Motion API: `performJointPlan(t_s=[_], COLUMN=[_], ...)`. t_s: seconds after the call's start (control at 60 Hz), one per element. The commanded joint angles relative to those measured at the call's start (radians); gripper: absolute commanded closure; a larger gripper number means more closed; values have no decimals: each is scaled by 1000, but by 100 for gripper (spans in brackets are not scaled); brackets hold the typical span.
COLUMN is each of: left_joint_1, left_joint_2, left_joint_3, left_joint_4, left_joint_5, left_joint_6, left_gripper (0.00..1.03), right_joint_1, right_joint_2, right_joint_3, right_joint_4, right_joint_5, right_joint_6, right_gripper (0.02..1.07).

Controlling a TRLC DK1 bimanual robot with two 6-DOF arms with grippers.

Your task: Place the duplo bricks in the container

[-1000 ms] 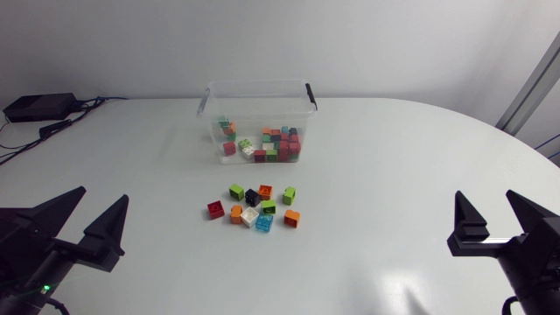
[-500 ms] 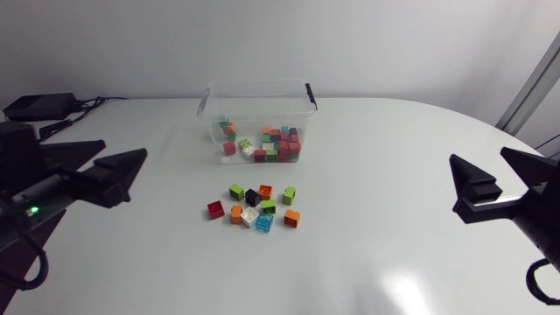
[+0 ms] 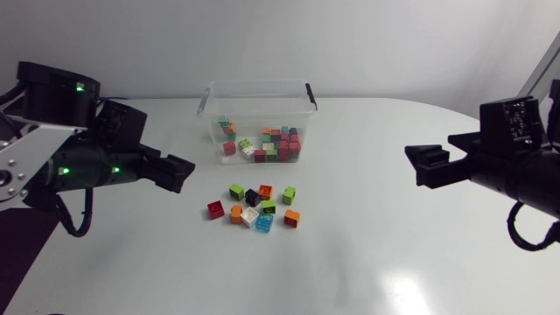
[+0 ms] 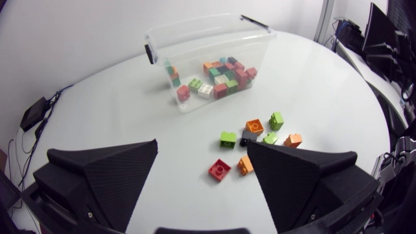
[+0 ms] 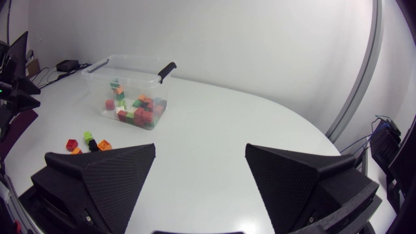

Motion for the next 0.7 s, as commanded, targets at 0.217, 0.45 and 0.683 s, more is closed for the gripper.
performJointPlan(t_s=[0.217, 0.45, 0.683], left_joint_1=[9, 14, 6], left_joint_2=[286, 472, 625], left_joint_3=[178, 269, 327], left_joint_4=[-126, -213, -241], left_joint_5=[2, 81, 87], left_joint_6=[326, 538, 674], left_gripper=[7, 7, 11], right_joint_1=[63, 106, 174], right_joint_2=[213, 397, 558], right_joint_3=[143, 232, 278], right_joint_4=[-151, -270, -281], right_joint_5=[-53, -59, -99], right_joint_6=[-85, -268, -314], right_gripper=[7, 7, 7])
